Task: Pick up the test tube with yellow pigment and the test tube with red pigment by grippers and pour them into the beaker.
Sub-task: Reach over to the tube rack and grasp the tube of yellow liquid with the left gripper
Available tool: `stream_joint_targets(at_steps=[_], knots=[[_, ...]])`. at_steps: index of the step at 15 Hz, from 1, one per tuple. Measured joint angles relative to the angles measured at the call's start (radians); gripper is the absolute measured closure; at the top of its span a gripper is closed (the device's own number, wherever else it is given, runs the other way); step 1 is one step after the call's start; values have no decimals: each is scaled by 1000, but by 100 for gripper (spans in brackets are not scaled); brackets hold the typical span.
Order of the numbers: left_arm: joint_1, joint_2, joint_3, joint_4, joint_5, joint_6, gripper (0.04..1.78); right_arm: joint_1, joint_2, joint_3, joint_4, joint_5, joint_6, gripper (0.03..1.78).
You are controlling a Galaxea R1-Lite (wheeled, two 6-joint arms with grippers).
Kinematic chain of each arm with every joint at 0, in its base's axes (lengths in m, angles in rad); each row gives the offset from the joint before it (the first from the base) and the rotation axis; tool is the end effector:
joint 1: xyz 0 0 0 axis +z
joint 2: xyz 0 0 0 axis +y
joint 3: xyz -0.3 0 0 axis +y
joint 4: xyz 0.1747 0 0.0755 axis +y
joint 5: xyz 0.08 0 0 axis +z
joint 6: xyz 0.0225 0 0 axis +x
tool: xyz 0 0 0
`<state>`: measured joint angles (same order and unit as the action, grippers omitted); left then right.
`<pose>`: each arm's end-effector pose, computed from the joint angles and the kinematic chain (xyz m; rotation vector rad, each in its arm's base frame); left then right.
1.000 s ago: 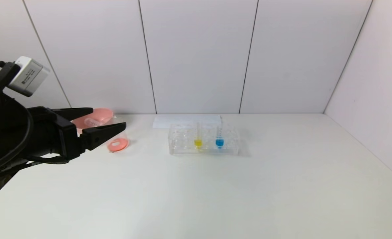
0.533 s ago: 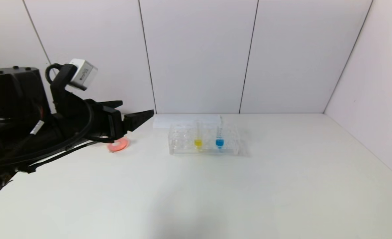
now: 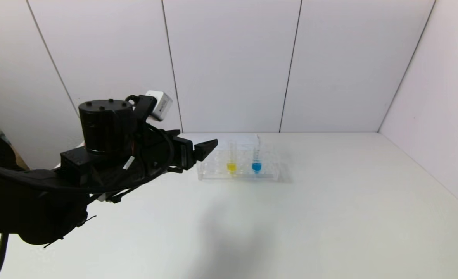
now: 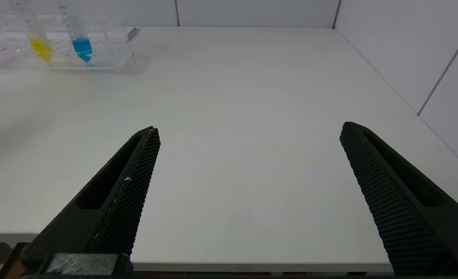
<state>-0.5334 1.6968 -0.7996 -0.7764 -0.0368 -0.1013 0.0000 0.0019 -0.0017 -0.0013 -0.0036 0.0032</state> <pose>0.2643 -0.1570 0.1958 -0.0683 0.1474 -0.5629 -0.0228 -0.0001 0.0761 0.0032 -0.0011 -0.0036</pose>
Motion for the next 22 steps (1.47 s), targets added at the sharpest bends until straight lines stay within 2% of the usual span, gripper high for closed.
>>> stream_joint_targets(at_steps=[5, 10, 15, 22], knots=[[-58, 106, -30, -67, 114, -4, 6, 0, 0, 0, 0, 0, 0, 11], [-89, 204, -92, -74, 163, -5, 6, 0, 0, 0, 0, 0, 0, 11], [-97, 317, -143, -164, 188, 2, 6, 0, 0, 0, 0, 0, 0, 11], [-110, 431, -242, -158, 264, 7, 6, 0, 0, 0, 0, 0, 0, 11]])
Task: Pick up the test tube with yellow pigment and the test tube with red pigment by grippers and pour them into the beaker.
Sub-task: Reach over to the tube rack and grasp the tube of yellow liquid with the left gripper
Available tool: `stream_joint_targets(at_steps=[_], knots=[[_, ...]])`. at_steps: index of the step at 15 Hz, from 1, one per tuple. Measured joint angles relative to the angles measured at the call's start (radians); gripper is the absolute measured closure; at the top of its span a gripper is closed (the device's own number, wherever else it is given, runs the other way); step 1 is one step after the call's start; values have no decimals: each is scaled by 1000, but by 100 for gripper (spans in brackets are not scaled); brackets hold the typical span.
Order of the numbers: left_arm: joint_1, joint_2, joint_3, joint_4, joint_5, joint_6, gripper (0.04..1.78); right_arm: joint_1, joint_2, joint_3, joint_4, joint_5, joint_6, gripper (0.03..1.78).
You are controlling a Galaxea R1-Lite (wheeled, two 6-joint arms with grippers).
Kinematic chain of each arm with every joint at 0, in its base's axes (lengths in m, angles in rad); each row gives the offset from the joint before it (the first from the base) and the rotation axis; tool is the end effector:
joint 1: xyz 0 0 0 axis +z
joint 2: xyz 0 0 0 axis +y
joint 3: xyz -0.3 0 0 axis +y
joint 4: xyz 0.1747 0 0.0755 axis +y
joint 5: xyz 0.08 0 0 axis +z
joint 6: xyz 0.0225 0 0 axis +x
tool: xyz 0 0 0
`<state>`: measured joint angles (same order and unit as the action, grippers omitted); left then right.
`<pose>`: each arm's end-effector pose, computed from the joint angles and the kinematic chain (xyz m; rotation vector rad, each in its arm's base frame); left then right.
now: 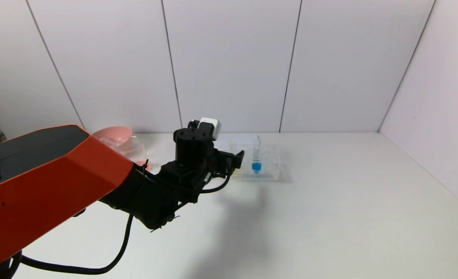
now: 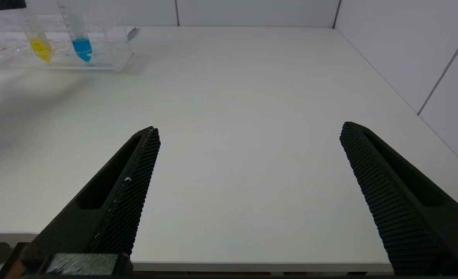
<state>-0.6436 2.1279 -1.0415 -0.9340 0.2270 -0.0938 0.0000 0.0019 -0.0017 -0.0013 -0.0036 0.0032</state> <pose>0.3290 -0.2405 0.1197 -0.0276 0.1585 -0.4087 -0.0228 -0.0001 0.0761 0.0032 -0.0011 -0.0036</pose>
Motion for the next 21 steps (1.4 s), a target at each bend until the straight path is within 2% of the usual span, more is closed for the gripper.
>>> stream_joint_targets(at_steps=[9, 21], knots=[[-7, 110, -129, 19, 20, 1, 6, 0, 0, 0, 0, 0, 0, 11], [-7, 139, -152, 26, 57, 4, 9, 0, 0, 0, 0, 0, 0, 11]])
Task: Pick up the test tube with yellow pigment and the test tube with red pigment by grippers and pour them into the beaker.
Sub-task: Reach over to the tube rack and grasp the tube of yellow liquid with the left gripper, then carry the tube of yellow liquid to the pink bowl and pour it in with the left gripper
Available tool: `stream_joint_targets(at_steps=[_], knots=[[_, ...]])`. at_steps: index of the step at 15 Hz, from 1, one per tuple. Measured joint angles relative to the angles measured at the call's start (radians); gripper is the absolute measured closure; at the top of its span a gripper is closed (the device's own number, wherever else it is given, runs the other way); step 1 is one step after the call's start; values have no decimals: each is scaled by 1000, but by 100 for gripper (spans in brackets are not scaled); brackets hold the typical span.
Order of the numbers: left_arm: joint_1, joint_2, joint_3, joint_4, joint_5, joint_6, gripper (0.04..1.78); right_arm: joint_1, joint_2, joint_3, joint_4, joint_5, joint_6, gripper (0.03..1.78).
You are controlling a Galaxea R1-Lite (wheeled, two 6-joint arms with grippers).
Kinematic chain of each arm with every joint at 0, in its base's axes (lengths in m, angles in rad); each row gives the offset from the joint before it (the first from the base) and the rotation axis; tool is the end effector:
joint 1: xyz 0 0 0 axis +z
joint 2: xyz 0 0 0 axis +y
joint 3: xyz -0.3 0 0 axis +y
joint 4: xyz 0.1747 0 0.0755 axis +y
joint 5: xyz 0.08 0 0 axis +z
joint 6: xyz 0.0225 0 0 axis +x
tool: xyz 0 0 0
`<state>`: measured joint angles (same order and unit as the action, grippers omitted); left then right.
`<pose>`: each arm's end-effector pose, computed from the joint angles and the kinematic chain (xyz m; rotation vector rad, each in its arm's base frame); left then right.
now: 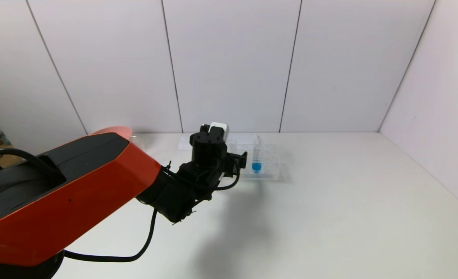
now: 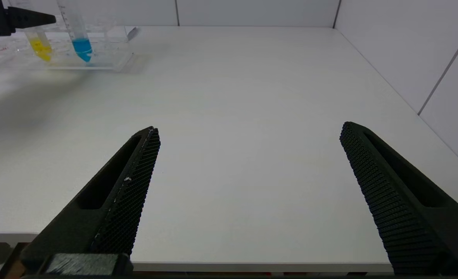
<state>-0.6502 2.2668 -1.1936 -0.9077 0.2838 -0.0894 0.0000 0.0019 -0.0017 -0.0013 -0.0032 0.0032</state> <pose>0.3559 -0.2627 0.0960 -0.0133 0.1648 -0.3585 -0.0228 -0.0001 0.0761 0.0032 -0.0011 -0.0032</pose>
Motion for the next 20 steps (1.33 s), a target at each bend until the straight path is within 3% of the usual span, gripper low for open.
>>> stream_joint_targets(at_steps=[3, 9, 20], knots=[[0, 0, 2, 0, -1, 3, 34, 0, 0, 0, 0, 0, 0, 11], [-3, 0, 5, 0, -5, 3, 133, 0, 0, 0, 0, 0, 0, 11], [-2, -14, 9, -4, -1, 3, 138, 0, 0, 0, 0, 0, 0, 11]])
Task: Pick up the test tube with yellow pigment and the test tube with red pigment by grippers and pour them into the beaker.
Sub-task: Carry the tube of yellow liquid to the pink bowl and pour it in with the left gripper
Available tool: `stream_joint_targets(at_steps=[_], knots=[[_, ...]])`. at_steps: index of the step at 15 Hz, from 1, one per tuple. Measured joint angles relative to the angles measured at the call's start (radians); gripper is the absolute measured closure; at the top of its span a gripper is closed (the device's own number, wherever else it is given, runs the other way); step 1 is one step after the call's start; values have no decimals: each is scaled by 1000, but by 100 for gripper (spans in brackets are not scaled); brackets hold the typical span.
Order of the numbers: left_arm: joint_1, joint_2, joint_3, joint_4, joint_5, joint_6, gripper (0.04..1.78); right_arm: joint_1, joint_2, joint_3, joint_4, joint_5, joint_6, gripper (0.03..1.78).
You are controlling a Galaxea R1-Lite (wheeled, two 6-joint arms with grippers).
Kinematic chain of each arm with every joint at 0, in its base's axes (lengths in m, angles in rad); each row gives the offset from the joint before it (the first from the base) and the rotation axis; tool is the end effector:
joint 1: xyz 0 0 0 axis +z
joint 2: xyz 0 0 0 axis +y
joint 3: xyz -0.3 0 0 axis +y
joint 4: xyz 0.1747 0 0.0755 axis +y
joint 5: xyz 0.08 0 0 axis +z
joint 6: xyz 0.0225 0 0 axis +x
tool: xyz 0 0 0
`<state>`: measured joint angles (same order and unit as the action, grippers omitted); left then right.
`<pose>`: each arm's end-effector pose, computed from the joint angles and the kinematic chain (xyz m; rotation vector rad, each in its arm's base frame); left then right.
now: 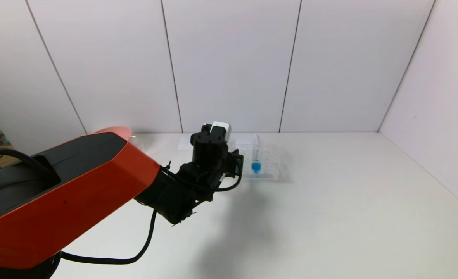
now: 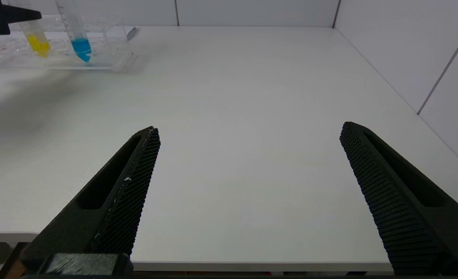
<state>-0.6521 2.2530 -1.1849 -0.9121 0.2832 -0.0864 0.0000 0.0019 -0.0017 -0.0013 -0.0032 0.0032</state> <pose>0.3534 -0.2619 0.1004 -0.0146 0.1558 -0.3617 -0.0228 -0.0001 0.0761 0.0032 -0.0011 -0.0032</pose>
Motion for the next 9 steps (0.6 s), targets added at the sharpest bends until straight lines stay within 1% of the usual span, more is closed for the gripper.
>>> stream_joint_targets(at_steps=[9], knots=[[2, -41, -7, -10, 1, 31, 138, 0, 0, 0, 0, -1, 0, 11]])
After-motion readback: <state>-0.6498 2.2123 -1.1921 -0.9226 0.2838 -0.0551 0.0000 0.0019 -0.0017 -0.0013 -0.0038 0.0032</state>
